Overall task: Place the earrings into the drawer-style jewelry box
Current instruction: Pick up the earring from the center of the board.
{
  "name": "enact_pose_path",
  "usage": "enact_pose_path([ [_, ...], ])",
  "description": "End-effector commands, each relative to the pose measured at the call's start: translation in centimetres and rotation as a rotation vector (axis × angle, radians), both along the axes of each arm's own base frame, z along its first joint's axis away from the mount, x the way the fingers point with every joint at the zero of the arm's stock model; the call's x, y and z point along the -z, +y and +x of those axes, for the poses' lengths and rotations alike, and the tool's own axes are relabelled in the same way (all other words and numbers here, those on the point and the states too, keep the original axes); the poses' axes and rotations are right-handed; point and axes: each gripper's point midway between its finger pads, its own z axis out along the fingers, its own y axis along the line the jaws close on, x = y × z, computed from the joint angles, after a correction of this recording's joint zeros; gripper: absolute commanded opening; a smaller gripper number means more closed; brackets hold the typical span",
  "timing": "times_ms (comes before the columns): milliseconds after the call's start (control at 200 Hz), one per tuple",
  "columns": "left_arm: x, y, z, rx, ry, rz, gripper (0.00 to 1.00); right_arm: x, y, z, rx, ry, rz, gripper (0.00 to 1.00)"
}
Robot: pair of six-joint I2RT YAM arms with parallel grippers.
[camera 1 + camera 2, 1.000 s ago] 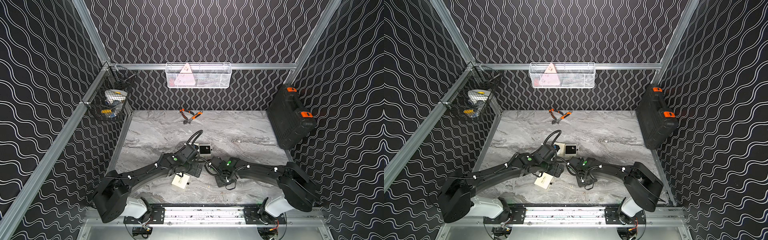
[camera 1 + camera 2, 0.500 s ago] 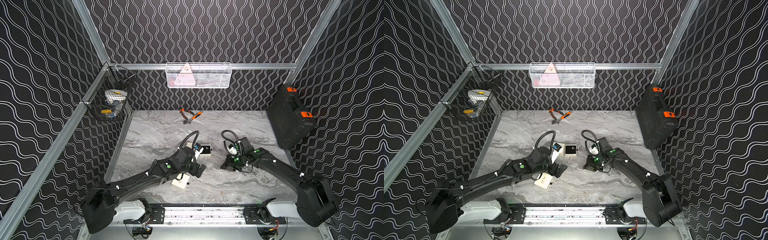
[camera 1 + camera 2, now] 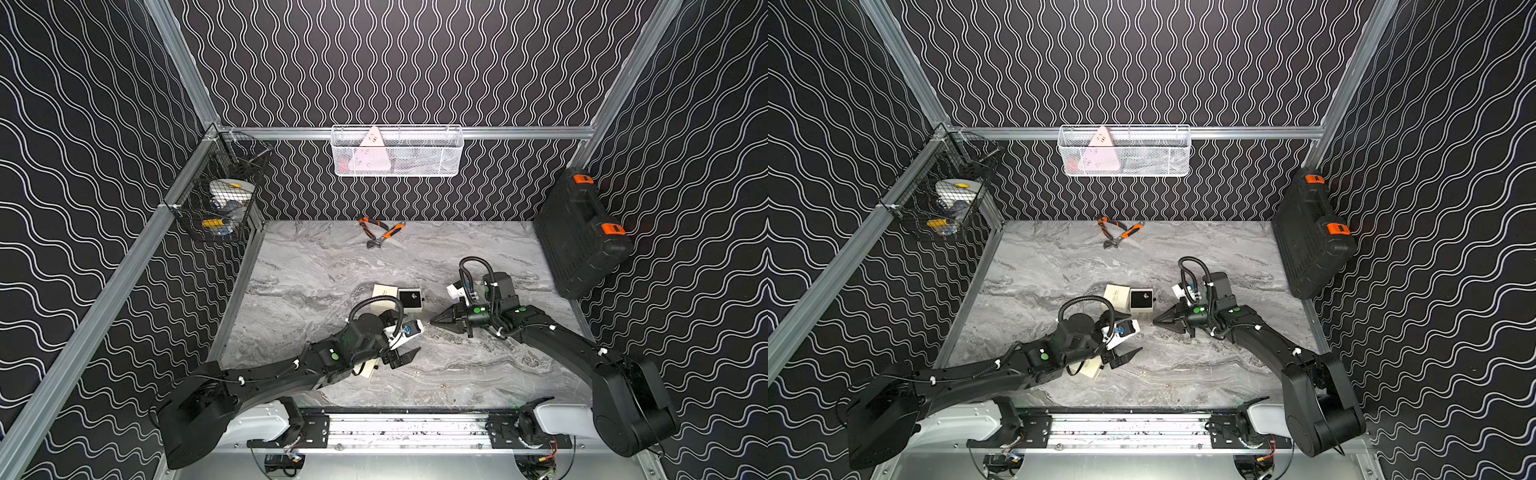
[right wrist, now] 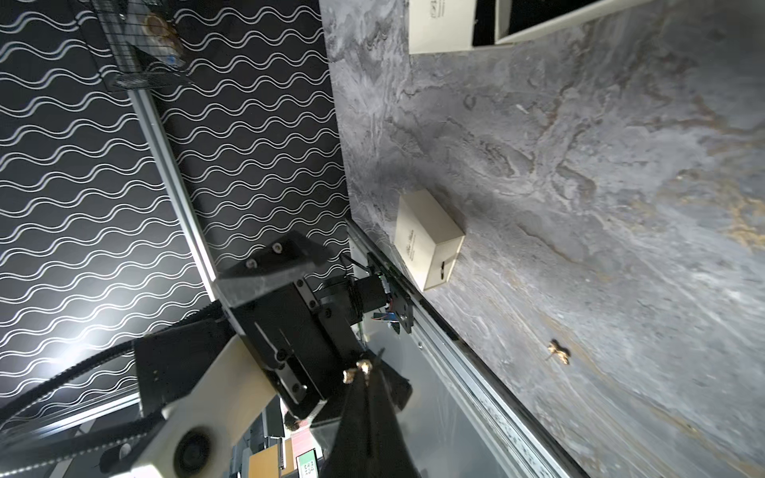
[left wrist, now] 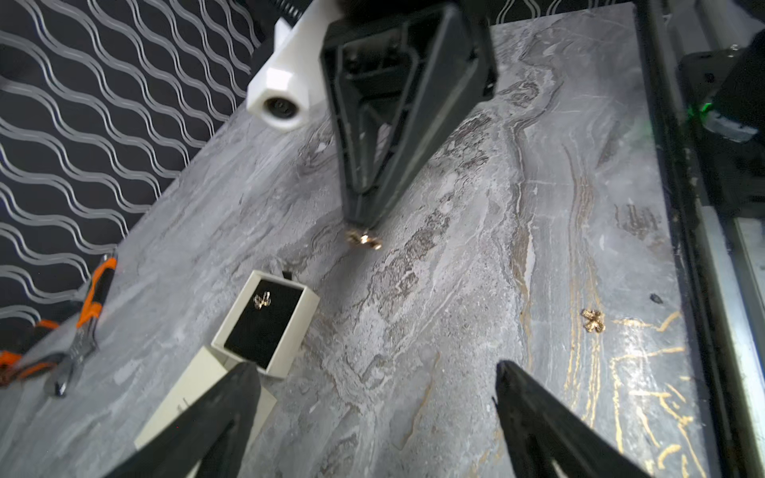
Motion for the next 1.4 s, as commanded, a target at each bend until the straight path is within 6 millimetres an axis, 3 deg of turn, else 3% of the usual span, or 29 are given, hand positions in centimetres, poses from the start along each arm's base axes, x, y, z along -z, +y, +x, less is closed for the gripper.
enact_pose_path([
  [0,-2.6,-1.4,0.1,0.092,-0.179,-0.027,0.9,-1.9,0.5,0.3,-0.015,-0.033,0.079,0.0],
  [185,-3.5,-2.0,0.6,0.107,-0.238,-0.016,0.81,-1.9,0.7,0.5,-0.008,-0.023,0.109,0.0],
  [475,-2.8,-2.3,1.0,0.104,-0.231,-0.001,0.64,-1.8,0.8,0.3,-0.006,-0.014,0.131,0.0],
  [806,-2.7,-2.2,1.6,0.077,-0.213,-0.022,0.62,-1.8,1.1,-0.2,-0.02,-0.014,0.144,0.0],
  [1391,-2.4,-1.9,1.5,0.089,-0.199,0.004,0.42,-1.3,1.8,-1.0,-0.05,-0.006,0.137,0.0],
])
